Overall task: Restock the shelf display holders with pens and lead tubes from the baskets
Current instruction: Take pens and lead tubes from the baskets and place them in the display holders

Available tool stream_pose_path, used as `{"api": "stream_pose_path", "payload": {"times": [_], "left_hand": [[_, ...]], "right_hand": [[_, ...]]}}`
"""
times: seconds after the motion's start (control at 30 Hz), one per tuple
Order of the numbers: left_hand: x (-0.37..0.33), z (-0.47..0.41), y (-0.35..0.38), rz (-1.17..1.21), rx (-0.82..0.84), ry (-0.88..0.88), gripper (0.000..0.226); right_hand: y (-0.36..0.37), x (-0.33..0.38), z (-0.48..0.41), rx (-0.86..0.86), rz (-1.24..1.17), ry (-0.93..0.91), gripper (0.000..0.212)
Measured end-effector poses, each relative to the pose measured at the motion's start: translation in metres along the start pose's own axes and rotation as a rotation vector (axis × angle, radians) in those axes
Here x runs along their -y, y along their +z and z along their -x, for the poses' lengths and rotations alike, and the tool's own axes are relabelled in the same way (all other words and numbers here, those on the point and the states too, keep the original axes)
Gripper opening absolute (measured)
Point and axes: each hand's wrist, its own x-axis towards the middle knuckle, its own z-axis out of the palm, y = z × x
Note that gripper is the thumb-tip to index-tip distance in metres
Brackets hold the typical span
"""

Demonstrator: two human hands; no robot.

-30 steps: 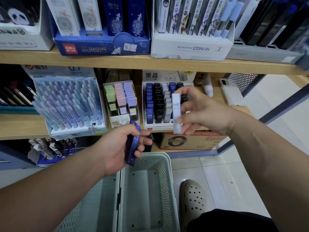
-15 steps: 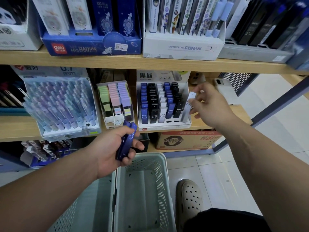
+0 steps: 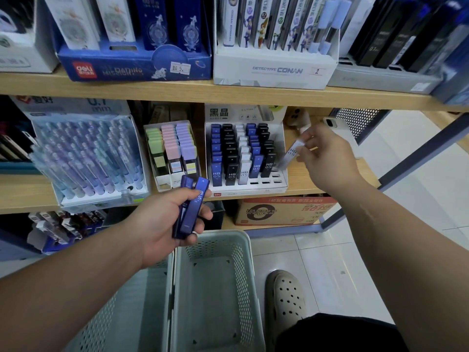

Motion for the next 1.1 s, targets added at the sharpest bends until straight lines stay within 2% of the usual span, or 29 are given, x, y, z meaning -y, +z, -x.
{"api": "stream_pose_path", "payload": {"times": [0.13,0.33,0.5,0.67,0.77,0.9,1.1], "left_hand": [[0.001,-0.001,0.001,0.016,-0.013,0.013,0.025],[0.0,-0.003,0.004,0.002,-0.022,0.03,0.025],[0.002,-0.006,0.005,-0.009,-0.042,0.06,0.026],[0.0,-0.007,0.012,-0.015,-0.077,0.087,0.024],[0.002,-0.008,0.02,0.001,-0.091,0.086,0.022],[0.004,-0.004,0.023,0.031,-0.078,0.076,0.024],[0.003,0.001,0.021,0.026,-0.068,0.083,0.028]], "right_hand": [[0.005,0.0,-0.001,0.05,0.012,-0.013,0.014],[0.007,0.007,-0.023,0.033,0.004,-0.029,0.01],[0.022,-0.001,-0.03,0.099,0.052,-0.068,0.017],[0.031,-0.002,-0.028,0.096,-0.002,0.049,0.012],[0.036,0.001,-0.026,0.133,-0.147,0.158,0.016],[0.031,0.003,-0.021,0.15,-0.184,0.181,0.012],[0.023,0.009,-0.011,0.212,-0.3,0.33,0.01]]}}
